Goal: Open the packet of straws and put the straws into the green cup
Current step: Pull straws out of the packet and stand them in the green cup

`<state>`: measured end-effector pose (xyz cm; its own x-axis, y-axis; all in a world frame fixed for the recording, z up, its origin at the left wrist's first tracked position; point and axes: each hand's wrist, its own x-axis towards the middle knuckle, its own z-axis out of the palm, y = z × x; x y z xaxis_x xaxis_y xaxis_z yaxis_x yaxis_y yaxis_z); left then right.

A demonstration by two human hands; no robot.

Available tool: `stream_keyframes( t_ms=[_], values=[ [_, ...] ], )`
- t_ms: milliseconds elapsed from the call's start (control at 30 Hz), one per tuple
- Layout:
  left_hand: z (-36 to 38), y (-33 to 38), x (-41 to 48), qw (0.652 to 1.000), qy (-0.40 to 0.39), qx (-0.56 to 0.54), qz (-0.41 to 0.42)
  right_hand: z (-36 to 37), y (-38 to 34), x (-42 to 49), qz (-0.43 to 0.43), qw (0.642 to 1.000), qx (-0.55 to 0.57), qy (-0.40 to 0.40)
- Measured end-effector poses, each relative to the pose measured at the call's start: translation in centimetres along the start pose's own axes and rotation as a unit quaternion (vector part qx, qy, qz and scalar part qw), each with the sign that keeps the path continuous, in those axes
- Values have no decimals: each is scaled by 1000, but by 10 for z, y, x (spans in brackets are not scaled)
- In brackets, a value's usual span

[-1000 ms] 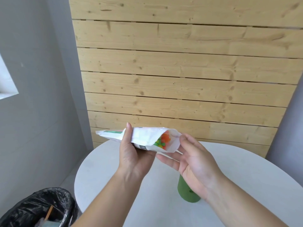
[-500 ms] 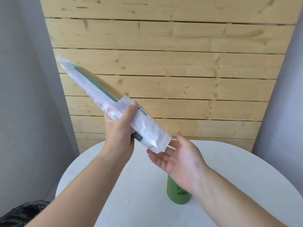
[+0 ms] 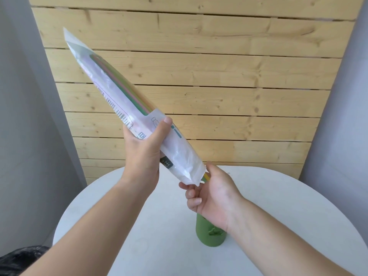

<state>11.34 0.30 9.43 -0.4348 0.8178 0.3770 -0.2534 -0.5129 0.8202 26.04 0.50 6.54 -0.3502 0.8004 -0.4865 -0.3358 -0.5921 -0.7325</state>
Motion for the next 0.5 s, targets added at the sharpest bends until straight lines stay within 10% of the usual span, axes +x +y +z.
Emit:
stream_keyframes(
  t_ms=[500],
  values=[
    [-17,-7,-5,981,168,-82,-57,-6,-2,-5,-85,996,13,18]
  ],
)
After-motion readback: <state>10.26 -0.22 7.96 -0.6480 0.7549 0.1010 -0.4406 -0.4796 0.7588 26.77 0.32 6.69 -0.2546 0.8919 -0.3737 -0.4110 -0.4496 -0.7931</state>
